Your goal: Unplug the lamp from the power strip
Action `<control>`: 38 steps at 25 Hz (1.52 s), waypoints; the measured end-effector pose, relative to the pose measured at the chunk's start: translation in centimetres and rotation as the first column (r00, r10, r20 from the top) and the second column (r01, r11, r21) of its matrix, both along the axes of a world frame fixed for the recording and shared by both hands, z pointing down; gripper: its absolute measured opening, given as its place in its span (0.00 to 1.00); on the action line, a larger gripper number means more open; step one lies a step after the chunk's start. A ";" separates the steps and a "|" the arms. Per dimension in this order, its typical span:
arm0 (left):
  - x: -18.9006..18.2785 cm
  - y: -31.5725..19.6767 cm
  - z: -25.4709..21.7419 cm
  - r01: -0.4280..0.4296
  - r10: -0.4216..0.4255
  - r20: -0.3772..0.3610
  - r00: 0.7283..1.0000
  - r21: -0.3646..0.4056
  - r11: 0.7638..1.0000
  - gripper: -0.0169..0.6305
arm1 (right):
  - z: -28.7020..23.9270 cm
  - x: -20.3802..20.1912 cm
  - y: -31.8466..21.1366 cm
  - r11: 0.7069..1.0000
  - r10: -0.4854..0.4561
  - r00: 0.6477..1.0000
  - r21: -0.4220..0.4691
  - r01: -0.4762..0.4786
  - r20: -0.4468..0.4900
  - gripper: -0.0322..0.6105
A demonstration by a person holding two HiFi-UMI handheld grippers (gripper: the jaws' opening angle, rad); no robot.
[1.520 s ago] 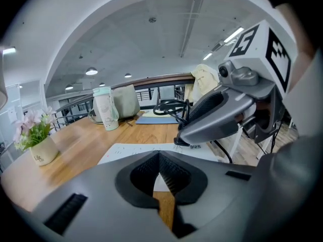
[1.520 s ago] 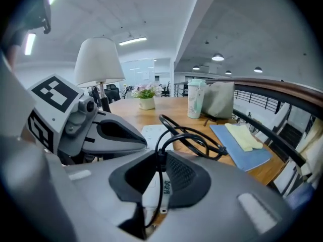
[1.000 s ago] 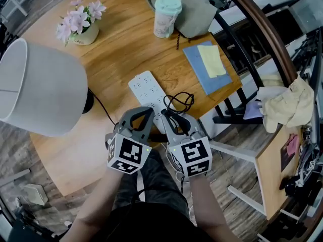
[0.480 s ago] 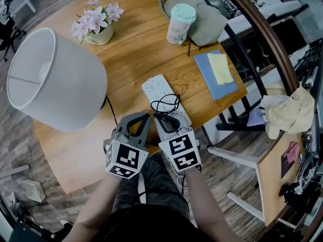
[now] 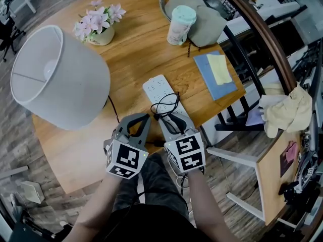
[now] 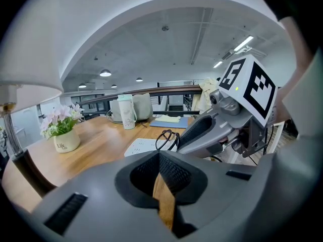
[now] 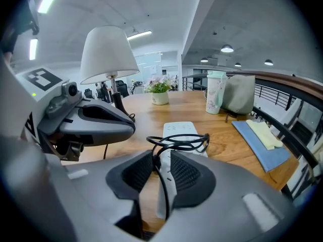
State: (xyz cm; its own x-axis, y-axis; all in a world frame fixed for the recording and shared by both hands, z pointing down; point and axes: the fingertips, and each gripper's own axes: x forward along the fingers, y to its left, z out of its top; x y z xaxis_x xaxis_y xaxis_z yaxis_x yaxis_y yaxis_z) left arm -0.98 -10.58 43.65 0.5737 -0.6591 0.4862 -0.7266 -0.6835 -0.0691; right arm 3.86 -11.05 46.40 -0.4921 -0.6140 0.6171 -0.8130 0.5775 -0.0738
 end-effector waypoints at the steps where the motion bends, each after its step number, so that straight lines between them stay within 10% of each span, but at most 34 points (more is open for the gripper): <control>1: 0.1 0.0 -0.1 -0.001 0.001 -0.005 1.000 -0.001 1.000 0.02 | -0.2 0.2 0.0 1.000 0.009 1.000 0.004 -0.009 0.003 0.23; 38: -2.5 0.9 -7.5 0.072 -0.053 -0.281 0.958 0.057 0.996 0.02 | -10.5 1.7 2.3 0.934 0.160 0.981 0.303 -0.188 0.114 0.06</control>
State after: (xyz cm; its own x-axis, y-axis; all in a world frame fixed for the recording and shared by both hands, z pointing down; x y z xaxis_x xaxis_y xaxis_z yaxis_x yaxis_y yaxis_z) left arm -3.44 -9.68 36.13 0.6374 -0.7230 0.2666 -0.7643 -0.6372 0.0990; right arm 5.54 -8.78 35.92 -0.4029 -0.8489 0.3420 -0.9014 0.4328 0.0126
